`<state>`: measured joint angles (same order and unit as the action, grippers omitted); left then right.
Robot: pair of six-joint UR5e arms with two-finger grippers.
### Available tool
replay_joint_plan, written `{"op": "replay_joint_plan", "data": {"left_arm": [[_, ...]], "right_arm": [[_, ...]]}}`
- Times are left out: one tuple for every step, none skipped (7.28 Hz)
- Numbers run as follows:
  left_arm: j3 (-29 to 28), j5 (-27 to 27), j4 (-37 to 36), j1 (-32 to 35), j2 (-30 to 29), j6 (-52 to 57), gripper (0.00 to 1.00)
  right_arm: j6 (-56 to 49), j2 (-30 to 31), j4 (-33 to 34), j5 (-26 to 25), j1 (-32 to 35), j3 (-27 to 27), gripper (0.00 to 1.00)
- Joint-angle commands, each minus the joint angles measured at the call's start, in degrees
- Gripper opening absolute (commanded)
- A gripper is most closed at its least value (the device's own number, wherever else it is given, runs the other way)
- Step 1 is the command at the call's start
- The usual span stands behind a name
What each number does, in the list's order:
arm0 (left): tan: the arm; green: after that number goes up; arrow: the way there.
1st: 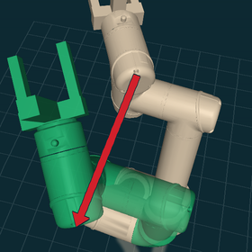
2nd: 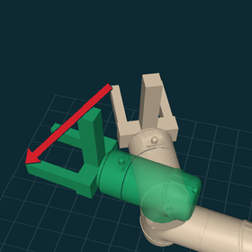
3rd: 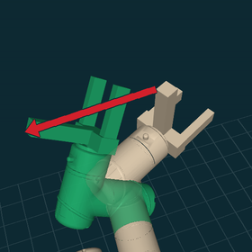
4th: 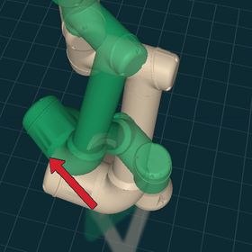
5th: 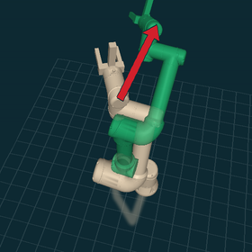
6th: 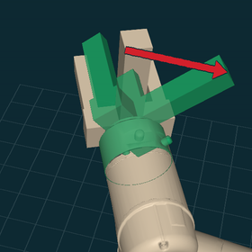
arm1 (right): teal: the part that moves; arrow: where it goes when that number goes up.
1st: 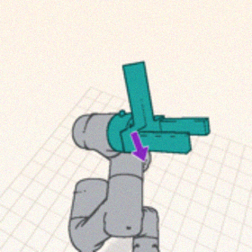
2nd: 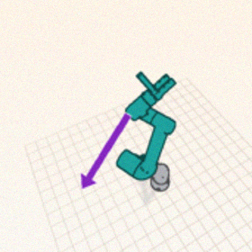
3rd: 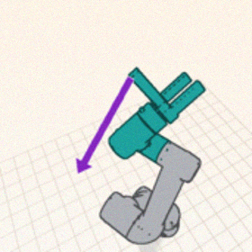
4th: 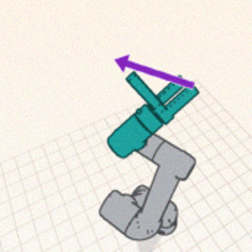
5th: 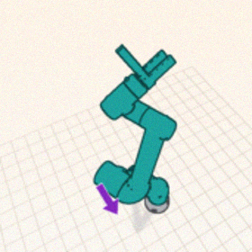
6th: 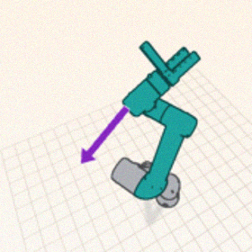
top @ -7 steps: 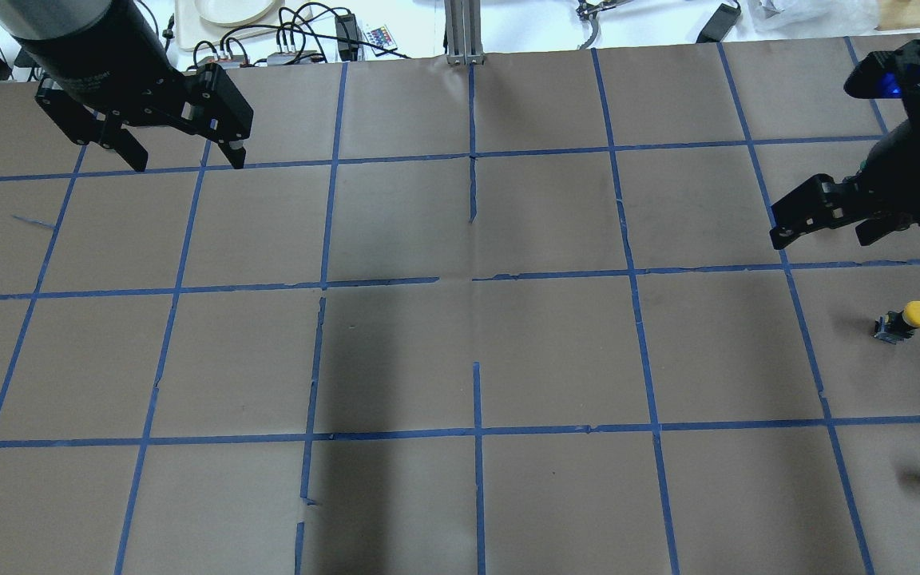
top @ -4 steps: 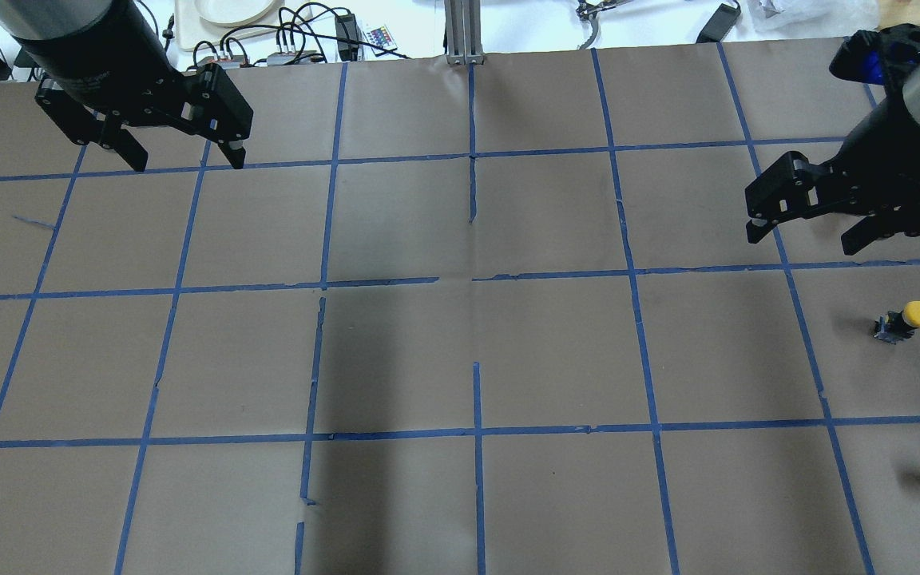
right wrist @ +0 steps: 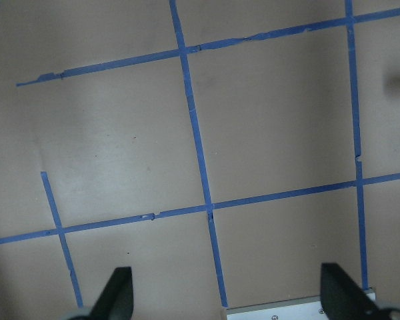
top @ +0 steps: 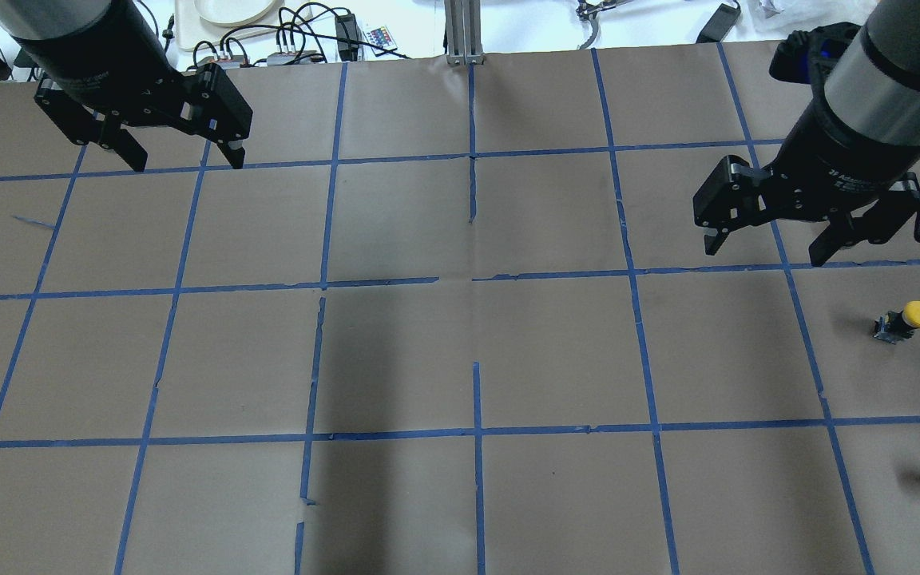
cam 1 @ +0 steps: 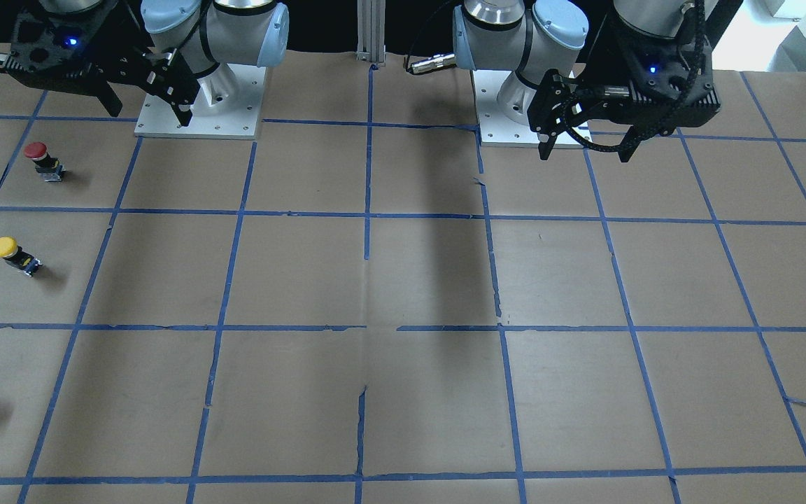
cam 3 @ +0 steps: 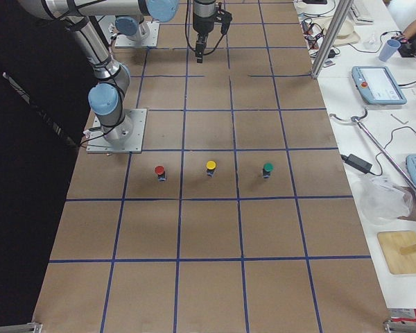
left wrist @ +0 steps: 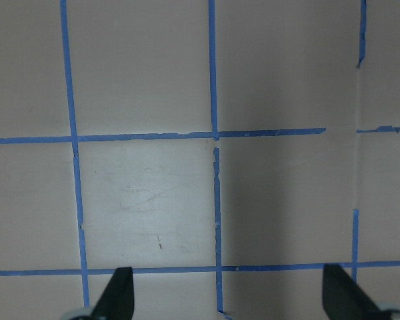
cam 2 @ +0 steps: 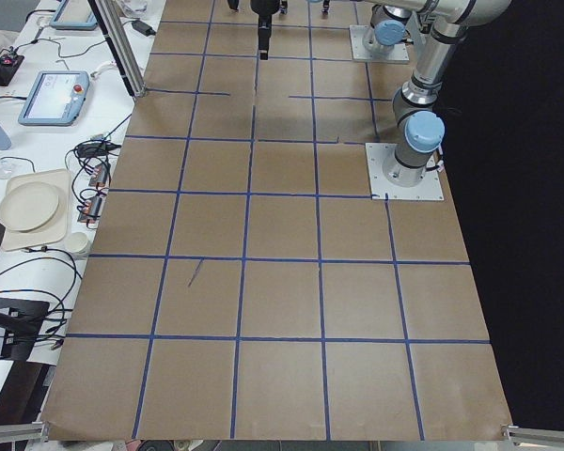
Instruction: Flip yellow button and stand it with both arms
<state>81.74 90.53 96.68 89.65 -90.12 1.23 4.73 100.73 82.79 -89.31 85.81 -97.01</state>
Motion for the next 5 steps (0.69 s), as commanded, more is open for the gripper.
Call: {"op": "replay_joint_plan", "data": {"left_arm": [[0.00, 0.09, 0.00, 0.00, -0.06, 0.00, 1.00], [0.00, 0.52, 0.00, 0.09, -0.32, 0.00, 1.00], [0.00, 0.61, 0.00, 0.17, -0.41, 0.00, 1.00], [0.00, 0.62, -0.09, 0.17, -0.50, 0.09, 1.00], [0.00, 0.53, -0.17, 0.26, -0.67, 0.00, 1.00]], "right_arm": [[0.45, 0.43, -0.26, -0.78, 0.84, 0.42, 1.00], [0.45, 0.17, 0.00, -0.69, 1.28, 0.42, 1.00], [0.54, -0.44, 0.00, -0.08, 1.37, 0.51, 1.00], [0.80, -1.14, 0.17, 3.84, 1.46, -0.10, 1.00], [0.63, -2.02, -0.17, 3.10, 1.55, 0.59, 1.00]]}}
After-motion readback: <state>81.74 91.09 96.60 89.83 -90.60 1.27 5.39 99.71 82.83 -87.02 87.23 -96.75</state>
